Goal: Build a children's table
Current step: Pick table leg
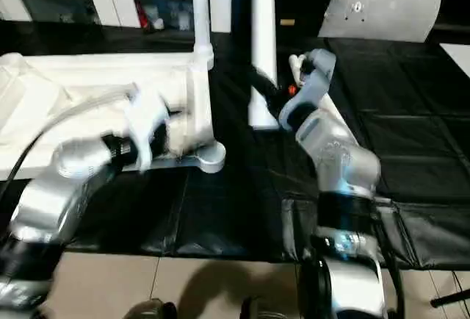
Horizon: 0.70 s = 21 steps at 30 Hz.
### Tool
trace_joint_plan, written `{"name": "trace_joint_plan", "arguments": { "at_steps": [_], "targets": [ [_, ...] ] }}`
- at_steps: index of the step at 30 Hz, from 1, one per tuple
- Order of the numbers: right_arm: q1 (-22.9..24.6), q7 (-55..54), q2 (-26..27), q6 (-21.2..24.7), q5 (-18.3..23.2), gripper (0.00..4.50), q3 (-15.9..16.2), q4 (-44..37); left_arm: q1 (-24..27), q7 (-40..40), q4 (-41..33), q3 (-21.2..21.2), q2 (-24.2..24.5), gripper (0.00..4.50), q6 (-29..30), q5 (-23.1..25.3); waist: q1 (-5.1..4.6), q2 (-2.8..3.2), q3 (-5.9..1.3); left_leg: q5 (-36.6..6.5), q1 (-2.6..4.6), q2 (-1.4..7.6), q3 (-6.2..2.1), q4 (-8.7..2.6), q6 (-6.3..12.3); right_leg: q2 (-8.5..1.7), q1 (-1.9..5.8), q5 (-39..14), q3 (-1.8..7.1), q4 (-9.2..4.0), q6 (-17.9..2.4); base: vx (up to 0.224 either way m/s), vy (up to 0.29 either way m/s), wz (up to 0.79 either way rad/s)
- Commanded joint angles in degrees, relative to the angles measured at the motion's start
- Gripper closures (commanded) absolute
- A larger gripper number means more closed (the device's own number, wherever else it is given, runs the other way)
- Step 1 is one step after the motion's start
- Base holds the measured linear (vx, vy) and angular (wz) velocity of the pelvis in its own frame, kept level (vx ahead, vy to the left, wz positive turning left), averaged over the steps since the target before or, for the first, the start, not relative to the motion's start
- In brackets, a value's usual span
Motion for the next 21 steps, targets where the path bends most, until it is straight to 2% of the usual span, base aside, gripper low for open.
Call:
{"name": "trace_joint_plan", "arguments": {
  "at_steps": [1, 2, 4, 5, 6, 11, 12, 15, 16, 19, 21],
  "targets": [
    [1.57, 4.27, 0.05, -0.28, 3.61, 2.64, 0.71, -3.32, -1.59, 2.25, 1.07, 3.91, -2.56, 0.0, 2.37, -4.93, 0.15, -0.01, -5.42, -6.39, -0.05, 1.99, -0.47, -3.39, 2.29, -3.97, 4.16, -9.06, 2.81, -4.63, -12.33, 0.0, 0.0, 0.0],
    [2.22, 5.81, 0.08, 0.02, 5.0, 2.64, 0.92, -4.01, -2.49, 3.05, 1.3, 5.57, -3.96, 0.0, 3.54, -7.18, 0.35, 0.13, -5.52, -6.1, -0.06, 1.95, -0.48, -3.27, 2.61, -4.1, 4.24, -9.81, 2.78, -4.7, -12.27, 0.0, 0.0, 0.0],
    [3.57, 8.7, 0.08, 0.48, 7.56, 2.64, 1.33, -5.21, -4.37, 4.34, 1.64, 8.57, -6.56, 0.0, 5.32, -11.51, 0.34, -0.22, -5.39, -5.99, -0.16, 1.86, -0.45, -3.2, 3.19, -4.05, 4.23, -10.88, 2.64, -4.81, -12.46, 0.0, 0.0, 0.0],
    [4.09, 9.76, 0.08, 0.55, 8.48, 2.64, 1.49, -5.61, -5.11, 4.76, 1.72, 9.65, -7.52, 0.0, 5.92, -13.12, 0.42, -0.2, -5.31, -6.0, -0.23, 1.81, -0.44, -3.18, 3.44, -4.01, 4.17, -11.98, 2.58, -4.92, -11.97, 0.0, 0.0, 0.0],
    [4.86, 11.2, -0.16, 1.04, 9.3, 2.64, 1.99, -6.05, -6.36, 5.34, 1.78, 11.18, -8.86, 0.0, 7.43, -16.06, 0.36, -0.44, -5.21, -5.96, -0.27, 1.79, -0.5, -3.22, 3.75, -4.0, 4.14, -12.97, 2.51, -5.0, -11.63, 0.0, 0.0, 0.0],
    [7.33, 15.27, -0.7, 3.03, 11.86, 2.64, 3.37, -7.37, -9.5, 6.53, 2.37, 13.95, -12.73, 0.0, 10.97, -23.49, 0.42, -0.87, -5.04, -5.79, -0.2, 1.69, -0.42, -3.22, 4.2, -3.93, 3.85, -17.07, 2.41, -5.58, -9.35, 0.0, 0.0, 0.0],
    [8.03, 15.87, -1.04, 2.78, 12.2, 2.64, 4.04, -7.57, -10.21, 7.06, 2.7, 14.53, -13.59, 0.0, 12.3, -24.79, 0.48, -0.77, -5.03, -5.58, -0.28, 1.7, -0.46, -3.2, 4.26, -3.98, 3.86, -17.29, 2.37, -5.63, -9.29, 0.0, 0.0, 0.0],
    [8.94, 16.8, -1.51, 3.04, 13.07, 2.64, 4.88, -8.21, -10.5, 6.9, 2.64, 14.35, -13.84, 0.0, 13.23, -25.37, 0.49, -0.77, -5.08, -4.94, -0.29, 1.93, -0.64, -3.39, 4.59, -3.88, 3.73, -16.17, 2.22, -5.54, -9.22, 0.0, 0.0, 0.0],
    [9.24, 17.16, -1.7, 3.24, 13.27, 2.64, 5.24, -8.42, -10.62, 6.78, 2.73, 14.32, -13.97, 0.3, 13.59, -25.8, 0.48, -0.7, -5.11, -4.87, -0.25, 2.06, -0.71, -3.44, 4.76, -3.95, 3.77, -15.73, 2.19, -5.56, -9.21, 0.0, 0.0, 0.0],
    [10.49, 17.77, -2.22, 1.58, 11.75, 2.64, 7.2, -9.43, -10.64, 7.19, 2.43, 13.54, -13.55, 0.43, 14.22, -26.38, 0.43, -0.66, -5.18, -4.3, -0.29, 2.12, -0.68, -3.51, 5.1, -4.0, 3.8, -14.2, 2.14, -5.58, -9.54, 0.0, 0.0, 0.0],
    [11.05, 17.57, -2.31, 0.8, 10.7, 2.64, 8.36, -10.19, -10.31, 7.41, 1.97, 12.6, -13.02, 0.73, 14.07, -25.4, 0.4, -0.57, -5.16, -4.46, -0.27, 2.17, -0.7, -3.55, 5.07, -4.04, 3.74, -14.28, 2.12, -5.63, -9.33, 0.0, 0.0, 0.0]
  ]
}}
